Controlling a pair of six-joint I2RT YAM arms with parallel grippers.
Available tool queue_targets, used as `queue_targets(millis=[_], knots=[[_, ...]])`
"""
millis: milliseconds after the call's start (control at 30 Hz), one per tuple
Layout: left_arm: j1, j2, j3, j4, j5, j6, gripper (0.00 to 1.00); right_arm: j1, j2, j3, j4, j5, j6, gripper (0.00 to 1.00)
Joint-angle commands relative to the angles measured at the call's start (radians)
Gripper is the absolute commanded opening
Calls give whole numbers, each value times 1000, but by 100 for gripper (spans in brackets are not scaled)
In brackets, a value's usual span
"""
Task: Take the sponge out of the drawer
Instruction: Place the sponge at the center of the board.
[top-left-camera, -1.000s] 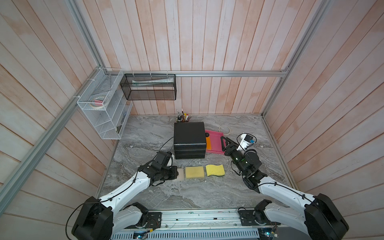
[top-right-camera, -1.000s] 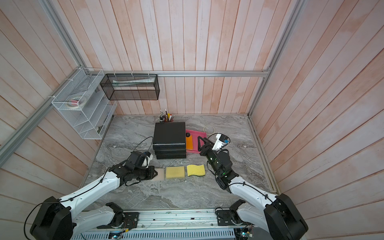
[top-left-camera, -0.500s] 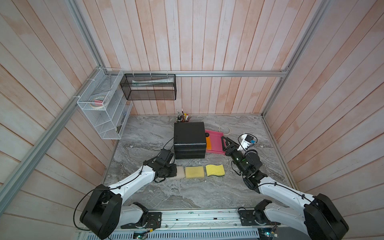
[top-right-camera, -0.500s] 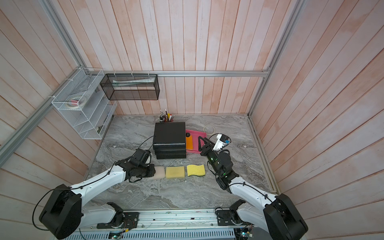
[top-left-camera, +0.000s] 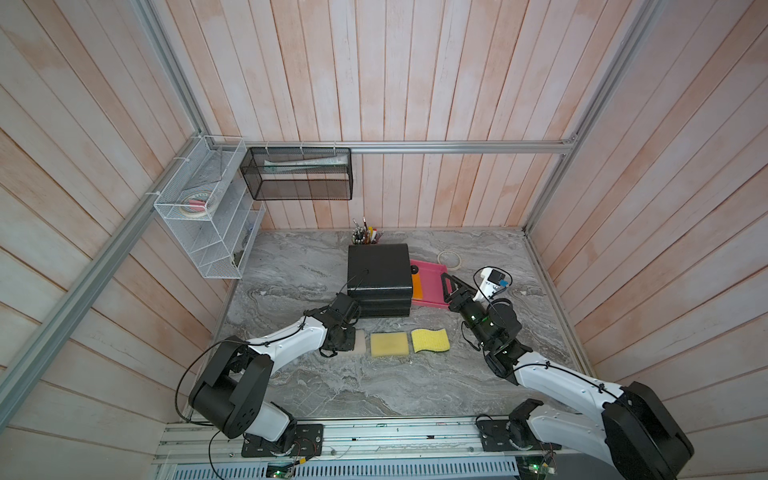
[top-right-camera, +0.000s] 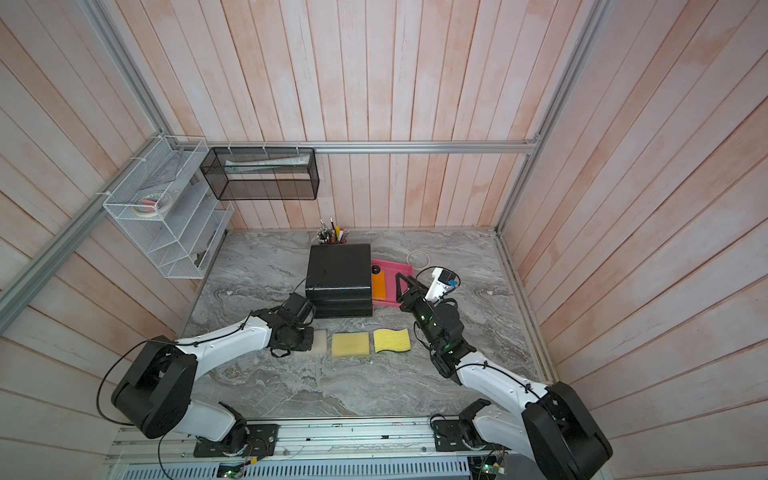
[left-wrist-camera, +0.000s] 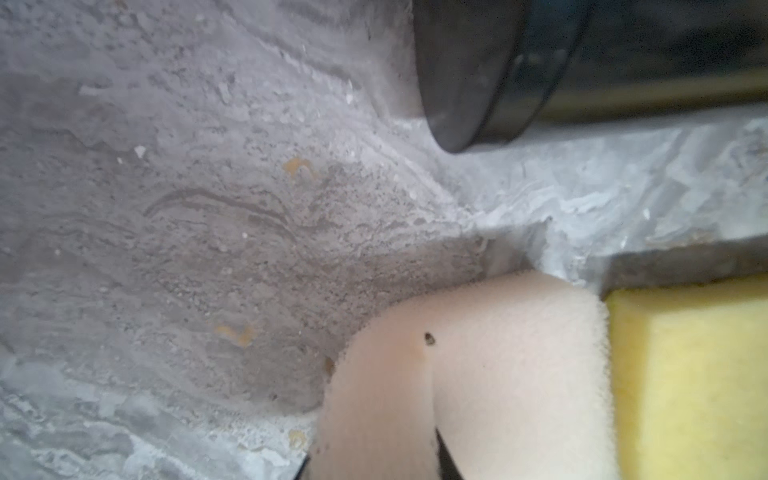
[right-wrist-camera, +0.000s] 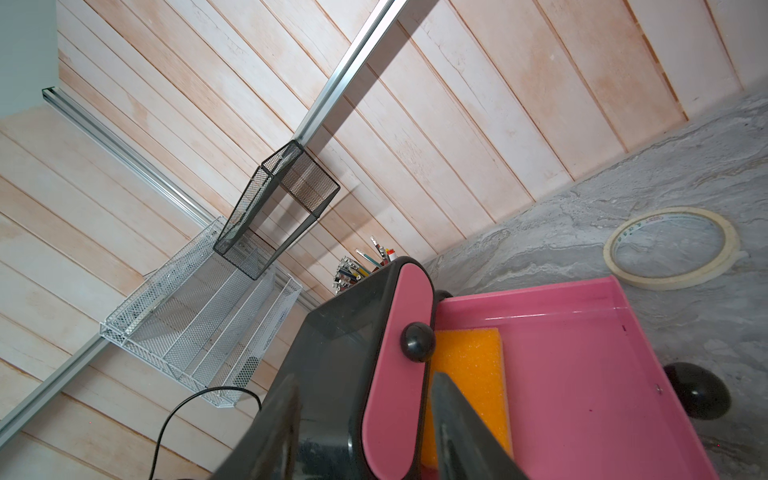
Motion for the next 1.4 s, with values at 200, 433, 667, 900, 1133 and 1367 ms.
queue_targets(millis=[200,433,667,900,1133,1367], knots=[[-54,32,6,-19,-81,14,27,-7,29,-7,31,-5,17,52],[-80,60,6,-47,-105,-25,30,-7,26,-8,33,-10,30,52],[-99,39,-4,-87,-196,-89,56,-8,10,-11,29,-10,36,52],[-102,-62,-38,-79,-206,-103,100,-7,12,-9,30,-14,44,51],[-106,-96,-32,-106,-268,-132,100,-7,9,-8,30,-15,45,51],[-121,-243,-94,0,-215,-189,100,-4,15,0,30,-14,46,50]])
